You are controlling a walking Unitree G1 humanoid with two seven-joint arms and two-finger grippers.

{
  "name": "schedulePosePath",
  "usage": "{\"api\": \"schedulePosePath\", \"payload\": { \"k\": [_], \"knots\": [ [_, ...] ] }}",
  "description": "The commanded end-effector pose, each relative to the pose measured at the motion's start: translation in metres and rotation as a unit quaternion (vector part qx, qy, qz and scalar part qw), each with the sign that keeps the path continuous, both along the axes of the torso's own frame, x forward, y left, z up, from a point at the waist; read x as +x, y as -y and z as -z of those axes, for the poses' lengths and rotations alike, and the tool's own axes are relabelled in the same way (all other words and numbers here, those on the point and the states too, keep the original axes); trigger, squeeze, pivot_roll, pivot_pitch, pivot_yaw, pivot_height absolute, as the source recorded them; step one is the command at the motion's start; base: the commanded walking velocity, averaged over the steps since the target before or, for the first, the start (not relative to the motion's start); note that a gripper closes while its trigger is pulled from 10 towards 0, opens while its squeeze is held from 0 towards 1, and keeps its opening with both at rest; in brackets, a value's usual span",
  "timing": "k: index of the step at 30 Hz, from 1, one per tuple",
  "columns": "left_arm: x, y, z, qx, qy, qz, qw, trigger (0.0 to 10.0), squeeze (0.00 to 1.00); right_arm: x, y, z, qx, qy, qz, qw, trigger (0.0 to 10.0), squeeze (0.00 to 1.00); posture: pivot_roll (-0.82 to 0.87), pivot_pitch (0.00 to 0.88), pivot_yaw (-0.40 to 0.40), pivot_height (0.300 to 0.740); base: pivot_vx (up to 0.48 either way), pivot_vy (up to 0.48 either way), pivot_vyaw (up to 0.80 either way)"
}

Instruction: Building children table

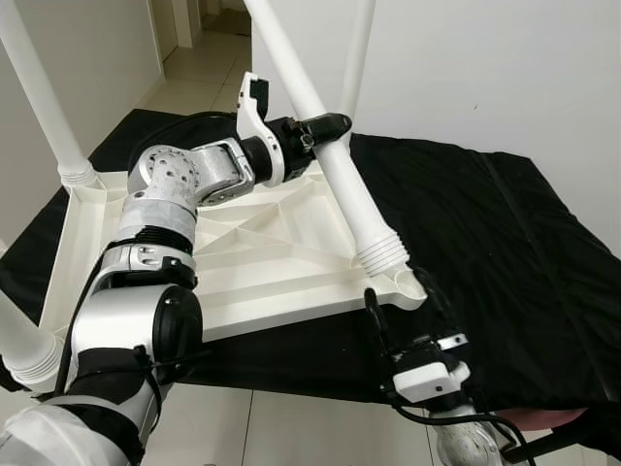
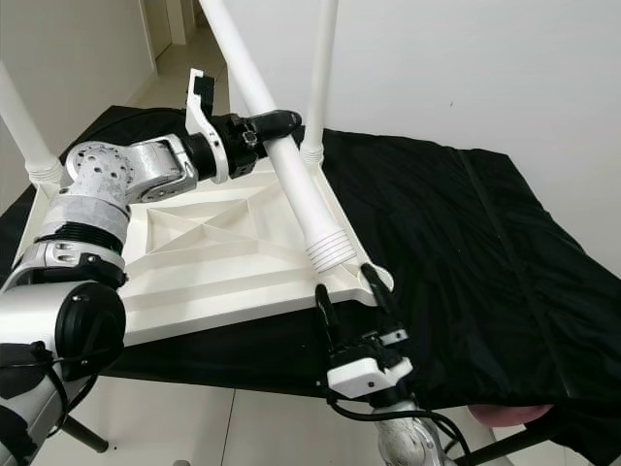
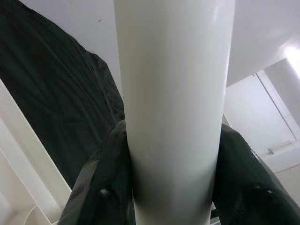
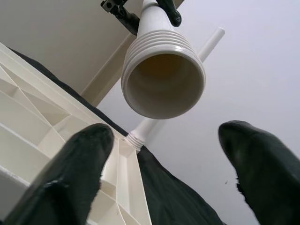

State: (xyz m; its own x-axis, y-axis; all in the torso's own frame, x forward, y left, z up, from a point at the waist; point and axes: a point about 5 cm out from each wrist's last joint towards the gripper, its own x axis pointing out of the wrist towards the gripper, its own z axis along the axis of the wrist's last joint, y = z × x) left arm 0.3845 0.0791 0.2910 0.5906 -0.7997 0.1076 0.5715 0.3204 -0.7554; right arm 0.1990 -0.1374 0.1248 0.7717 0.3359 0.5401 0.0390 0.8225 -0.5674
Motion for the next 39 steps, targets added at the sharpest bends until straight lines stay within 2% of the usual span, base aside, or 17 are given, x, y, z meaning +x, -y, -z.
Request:
{"api": "schedulePosePath", "payload": {
  "k": [1, 2, 3, 4, 10, 12, 13, 15, 19, 21, 22, 24, 25, 27, 34, 39],
  "knots": [
    [0.001, 0.002, -0.007, 0.003, 0.008, 0.0, 1.0, 0.0, 0.0, -0.001, 0.003, 0.002, -0.008, 0.0, 0.003, 1.0, 10.0, 1.0, -0.01, 0.0, -0.038, 0.74, 0.0, 0.0, 0.0],
    [0.001, 0.002, -0.007, 0.003, 0.008, 0.0, 1.0, 0.0, 0.0, -0.001, 0.003, 0.002, -0.008, 0.0, 0.003, 1.0, 10.0, 1.0, -0.01, 0.0, -0.038, 0.74, 0.0, 0.0, 0.0],
    [0.002, 0.0, -0.007, 0.003, 0.005, -0.006, 1.0, 8.8, 0.0, -0.003, 0.005, 0.007, -0.011, -0.008, 0.006, 1.0, 10.0, 1.0, -0.01, 0.0, -0.036, 0.74, 0.0, 0.0, 0.0],
    [0.005, -0.003, -0.01, 0.009, 0.017, -0.022, 1.0, 10.0, 0.0, -0.004, 0.008, 0.011, -0.012, -0.021, 0.019, 1.0, 10.0, 0.0, -0.01, 0.0, -0.036, 0.74, 0.0, 0.0, 0.0],
    [0.006, -0.004, -0.013, 0.018, 0.038, -0.031, 0.999, 10.0, 0.0, 0.0, 0.008, 0.008, 0.01, -0.034, 0.021, 0.999, 10.0, 0.0, -0.01, 0.0, -0.036, 0.74, 0.0, 0.0, 0.0],
    [0.005, -0.003, -0.014, 0.038, 0.072, -0.043, 0.996, 10.0, 0.0, 0.011, 0.004, 0.001, 0.053, -0.067, 0.009, 0.996, 10.0, 0.0, -0.01, 0.0, -0.042, 0.74, 0.0, 0.0, 0.0],
    [0.005, -0.003, -0.014, 0.038, 0.072, -0.043, 0.996, 10.0, 0.0, 0.011, 0.004, 0.001, 0.053, -0.067, 0.009, 0.996, 10.0, 0.0, -0.01, 0.0, -0.042, 0.74, 0.0, 0.0, 0.0],
    [0.004, -0.002, -0.016, 0.055, 0.105, -0.06, 0.991, 10.0, 0.0, 0.021, -0.001, -0.005, 0.092, -0.103, -0.015, 0.99, 10.0, 0.0, -0.01, 0.0, -0.049, 0.74, 0.0, 0.0, 0.0],
    [0.004, -0.001, -0.018, 0.073, 0.132, -0.075, 0.986, 10.0, 0.0, 0.027, -0.001, -0.018, 0.109, -0.091, -0.019, 0.99, 10.0, 0.0, -0.01, 0.0, -0.052, 0.74, 0.0, 0.0, 0.0],
    [0.004, 0.0, -0.021, 0.087, 0.164, -0.101, 0.977, 10.0, 0.0, 0.038, -0.001, -0.026, 0.146, -0.113, -0.01, 0.983, 10.0, 0.0, -0.01, 0.0, -0.055, 0.74, 0.0, 0.0, 0.0],
    [0.004, 0.0, -0.021, 0.087, 0.164, -0.101, 0.977, 10.0, 0.0, 0.038, -0.001, -0.026, 0.146, -0.113, -0.01, 0.983, 10.0, 0.0, -0.01, 0.0, -0.055, 0.74, 0.0, 0.0, 0.0],
    [0.002, 0.002, -0.023, 0.085, 0.183, -0.114, 0.973, 10.0, 0.0, 0.05, -0.001, -0.029, 0.16, -0.149, 0.01, 0.976, 10.0, 0.0, -0.01, 0.0, -0.062, 0.74, 0.0, 0.0, 0.0],
    [0.002, 0.002, -0.023, 0.085, 0.183, -0.114, 0.973, 10.0, 0.0, 0.05, -0.001, -0.029, 0.16, -0.149, 0.01, 0.976, 10.0, 0.0, -0.01, 0.0, -0.062, 0.74, 0.0, 0.0, 0.0],
    [-0.001, 0.006, -0.026, 0.107, 0.224, -0.145, 0.958, 10.0, 0.0, 0.07, -0.003, -0.047, 0.173, -0.153, 0.027, 0.973, 10.0, 0.0, 0.0, 0.0, -0.066, 0.74, 0.0, 0.0, 0.0],
    [-0.009, 0.014, -0.028, 0.113, 0.259, -0.165, 0.945, 10.0, 0.0, 0.083, -0.013, -0.056, 0.168, -0.187, 0.005, 0.968, 10.0, 0.0, 0.0, 0.0, -0.072, 0.74, 0.0, 0.0, 0.0],
    [-0.013, 0.018, -0.027, 0.13, 0.28, -0.178, 0.934, 10.0, 0.0, 0.087, -0.021, -0.051, 0.152, -0.215, -0.008, 0.965, 10.0, 0.0, 0.01, 0.0, -0.078, 0.74, 0.0, 0.0, 0.0]
  ]
}}
